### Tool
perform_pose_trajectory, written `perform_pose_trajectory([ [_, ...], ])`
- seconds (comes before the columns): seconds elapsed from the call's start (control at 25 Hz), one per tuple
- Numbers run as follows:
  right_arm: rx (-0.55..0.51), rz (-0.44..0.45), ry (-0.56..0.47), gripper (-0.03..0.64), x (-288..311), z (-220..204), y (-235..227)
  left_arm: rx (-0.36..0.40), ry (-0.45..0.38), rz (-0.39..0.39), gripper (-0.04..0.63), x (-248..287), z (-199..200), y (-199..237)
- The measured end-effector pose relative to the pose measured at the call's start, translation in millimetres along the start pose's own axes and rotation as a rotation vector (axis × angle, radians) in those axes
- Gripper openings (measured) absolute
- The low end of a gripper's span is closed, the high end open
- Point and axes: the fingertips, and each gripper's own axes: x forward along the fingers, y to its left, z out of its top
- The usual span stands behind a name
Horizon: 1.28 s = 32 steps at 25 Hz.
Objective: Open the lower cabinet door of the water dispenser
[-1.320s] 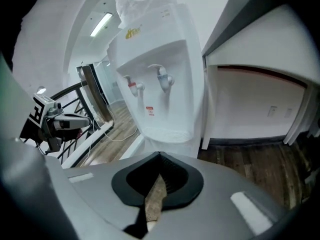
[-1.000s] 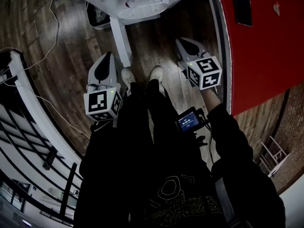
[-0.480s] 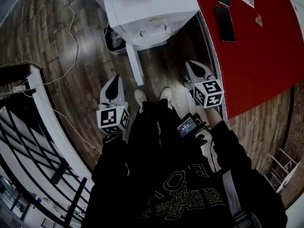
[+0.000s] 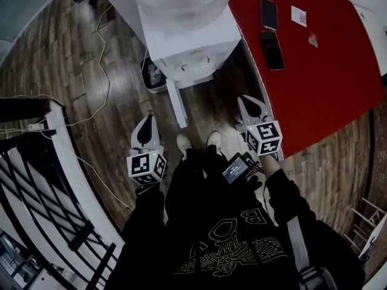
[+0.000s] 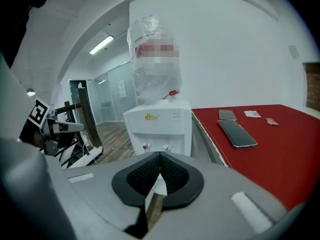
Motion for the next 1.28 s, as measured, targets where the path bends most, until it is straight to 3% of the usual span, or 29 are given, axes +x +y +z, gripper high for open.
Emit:
perform_pose_trajectory([
  [0.32,-0.003,-0.02,-0.143,-0.006,-25.7,57.1,5.6,0.011,-0.077,-0.03,0.006,-7.7,46.1,-11.6],
  [0.76,0.002,-0.102,-0.271,-0.014,-74.1,101.3,2.5,0.001,-0.174,-0.072,0.006,-31.3,99.3,-27.3],
  [1.28,0.007,-0.071,-0.436,-0.009,-102.0,154.3,32.5,-0.052,-0.254,-0.109,0.006,-46.6,135.4,-46.7],
])
